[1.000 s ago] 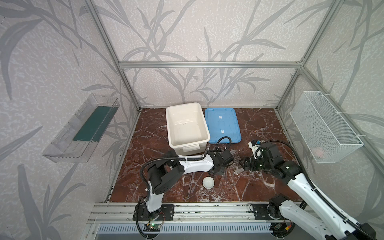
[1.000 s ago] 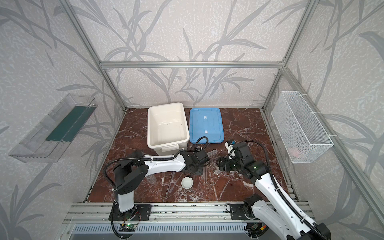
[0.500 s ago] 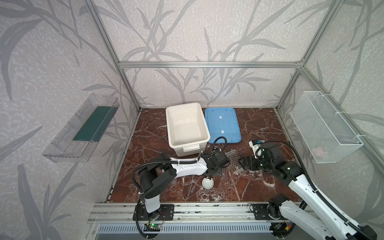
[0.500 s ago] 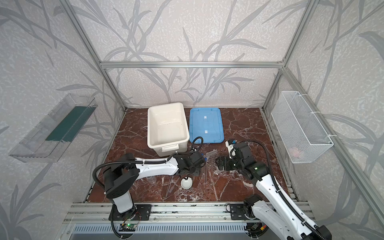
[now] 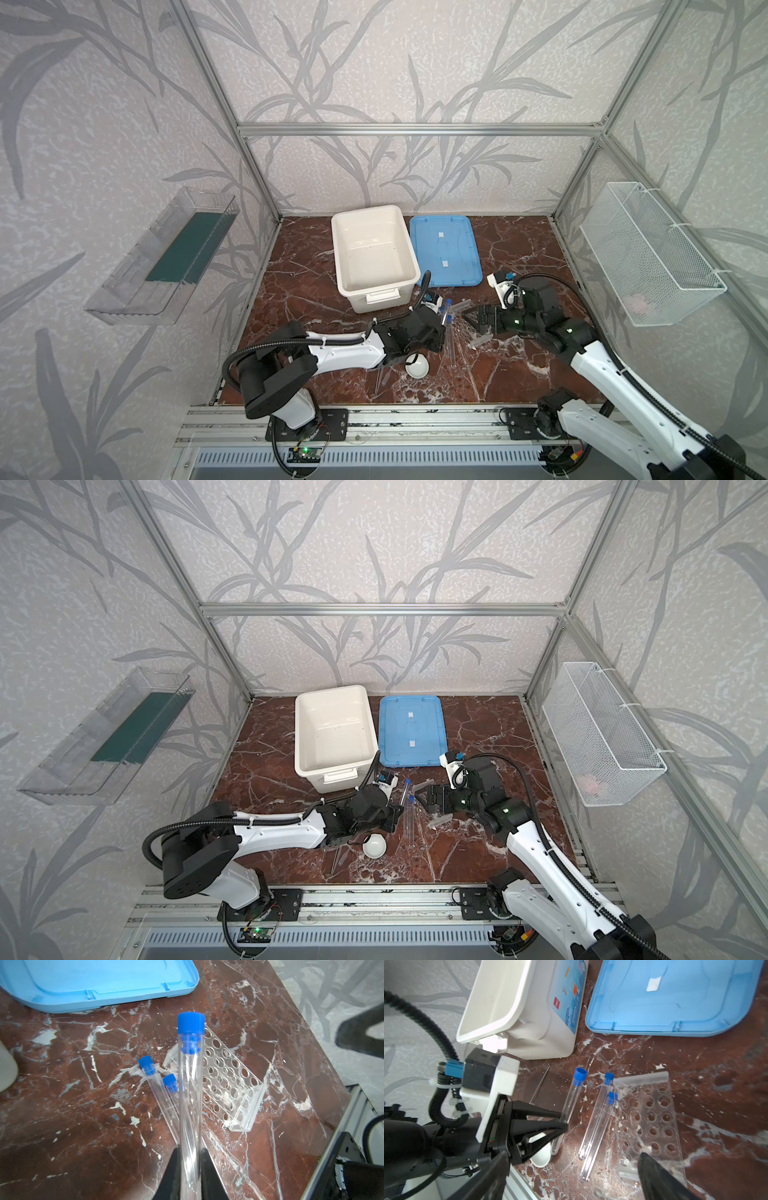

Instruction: Organize the chemistry lab equipment

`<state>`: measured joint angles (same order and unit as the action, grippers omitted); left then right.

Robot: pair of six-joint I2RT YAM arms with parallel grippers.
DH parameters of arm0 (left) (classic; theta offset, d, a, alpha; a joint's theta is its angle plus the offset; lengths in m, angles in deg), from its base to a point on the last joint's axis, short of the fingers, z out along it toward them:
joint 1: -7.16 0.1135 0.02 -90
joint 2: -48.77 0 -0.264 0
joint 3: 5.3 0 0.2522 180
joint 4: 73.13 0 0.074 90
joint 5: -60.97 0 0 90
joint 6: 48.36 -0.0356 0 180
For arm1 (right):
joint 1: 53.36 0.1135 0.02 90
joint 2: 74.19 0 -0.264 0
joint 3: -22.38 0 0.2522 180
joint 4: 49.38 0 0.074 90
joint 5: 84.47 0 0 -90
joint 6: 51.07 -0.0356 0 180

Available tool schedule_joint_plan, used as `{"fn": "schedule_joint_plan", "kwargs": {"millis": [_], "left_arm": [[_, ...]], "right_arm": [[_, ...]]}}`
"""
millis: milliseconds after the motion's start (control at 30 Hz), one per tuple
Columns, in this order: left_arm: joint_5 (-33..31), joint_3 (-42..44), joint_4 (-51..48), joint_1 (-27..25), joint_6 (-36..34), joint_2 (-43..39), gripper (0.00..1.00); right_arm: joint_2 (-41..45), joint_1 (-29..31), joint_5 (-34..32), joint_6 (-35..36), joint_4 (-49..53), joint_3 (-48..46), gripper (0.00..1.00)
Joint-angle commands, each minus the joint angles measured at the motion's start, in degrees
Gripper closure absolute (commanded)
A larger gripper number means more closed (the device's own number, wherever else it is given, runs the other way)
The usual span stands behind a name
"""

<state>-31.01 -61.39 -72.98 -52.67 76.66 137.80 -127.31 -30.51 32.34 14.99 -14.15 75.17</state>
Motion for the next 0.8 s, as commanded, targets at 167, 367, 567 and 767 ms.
{"fn": "schedule_joint_plan", "kwargs": {"millis": [167, 367, 567, 767], "left_arm": [[3.72, 2.68, 12.6, -0.1, -3.55, -3.25, 0.84], [4.61, 2.86, 13.01, -0.44, -3.92, -2.86, 0.84], [4.87, 2.79, 12.83, -0.4, -4.22, -2.51, 0.84], [4.73, 2.69, 12.63, -0.54, -4.33, -2.16, 0.84]], "right_arm": [[-8.65, -0.27, 4.67, -4.36, -10.92, 2.38, 0.12], [-14.51, -0.26, 8.09, -4.84, -13.63, 4.11, 0.28], [-16.75, -0.26, 8.45, -5.78, -15.62, 4.48, 0.49], [-15.88, -0.26, 7.66, -5.5, -14.58, 3.44, 0.63]]}}
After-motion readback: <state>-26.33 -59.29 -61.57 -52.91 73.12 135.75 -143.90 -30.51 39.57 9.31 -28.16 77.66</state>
